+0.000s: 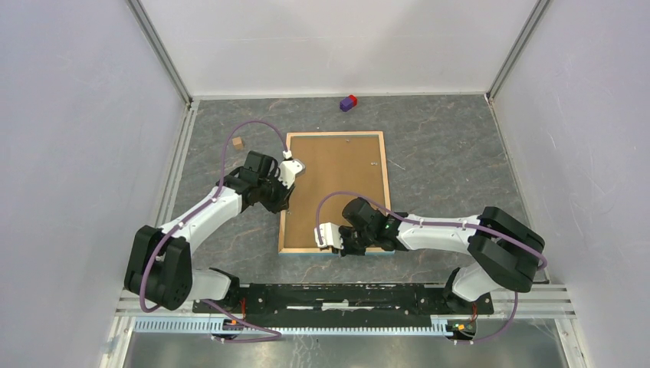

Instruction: Take the photo out of the frame

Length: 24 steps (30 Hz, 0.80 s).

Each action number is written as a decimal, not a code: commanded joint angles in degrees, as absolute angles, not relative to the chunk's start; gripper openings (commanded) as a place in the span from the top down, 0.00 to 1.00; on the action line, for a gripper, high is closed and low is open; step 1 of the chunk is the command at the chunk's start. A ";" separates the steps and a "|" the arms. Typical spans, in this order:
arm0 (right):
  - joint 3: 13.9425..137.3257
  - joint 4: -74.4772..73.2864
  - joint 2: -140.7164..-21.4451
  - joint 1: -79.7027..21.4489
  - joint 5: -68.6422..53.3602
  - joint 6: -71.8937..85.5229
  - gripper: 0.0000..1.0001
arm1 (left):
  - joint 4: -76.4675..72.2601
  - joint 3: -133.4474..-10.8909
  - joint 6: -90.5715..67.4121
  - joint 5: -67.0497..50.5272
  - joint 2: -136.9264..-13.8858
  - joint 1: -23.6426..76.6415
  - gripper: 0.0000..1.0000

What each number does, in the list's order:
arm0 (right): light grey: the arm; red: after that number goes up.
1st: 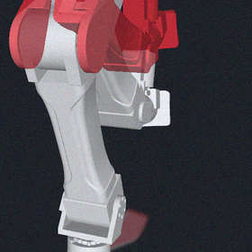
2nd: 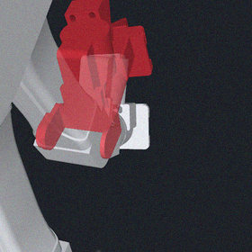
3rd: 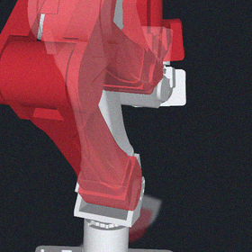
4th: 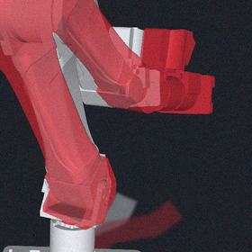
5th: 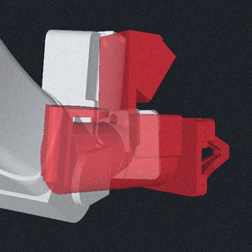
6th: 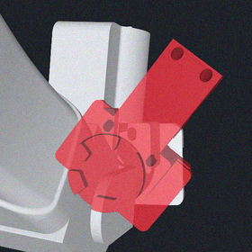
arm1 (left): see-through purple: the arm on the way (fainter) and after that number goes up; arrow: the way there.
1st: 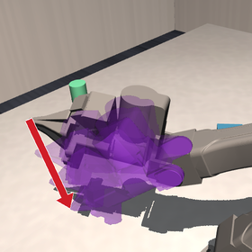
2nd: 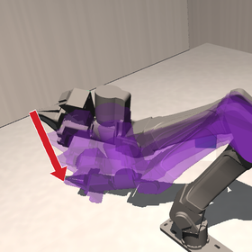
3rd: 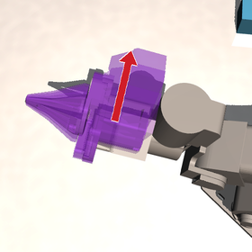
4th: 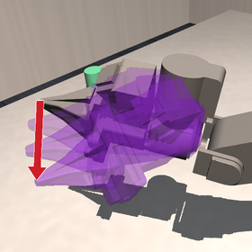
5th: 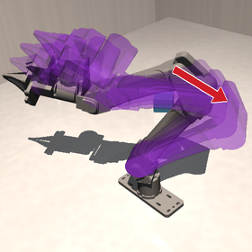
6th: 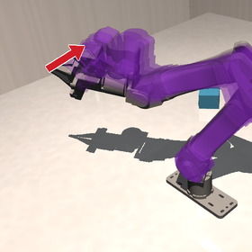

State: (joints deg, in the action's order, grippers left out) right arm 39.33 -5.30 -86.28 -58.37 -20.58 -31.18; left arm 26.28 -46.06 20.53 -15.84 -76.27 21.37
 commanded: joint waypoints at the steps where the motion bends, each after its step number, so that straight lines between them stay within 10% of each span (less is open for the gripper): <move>1: 39.55 -8.28 -89.21 -58.53 -22.12 -32.43 1.00 | 21.24 -46.10 23.34 -14.04 -77.87 21.57 0.98; 24: 39.99 -9.05 -90.08 -58.52 -23.60 -32.96 1.00 | 11.77 -39.05 35.15 -18.68 -72.02 25.77 0.98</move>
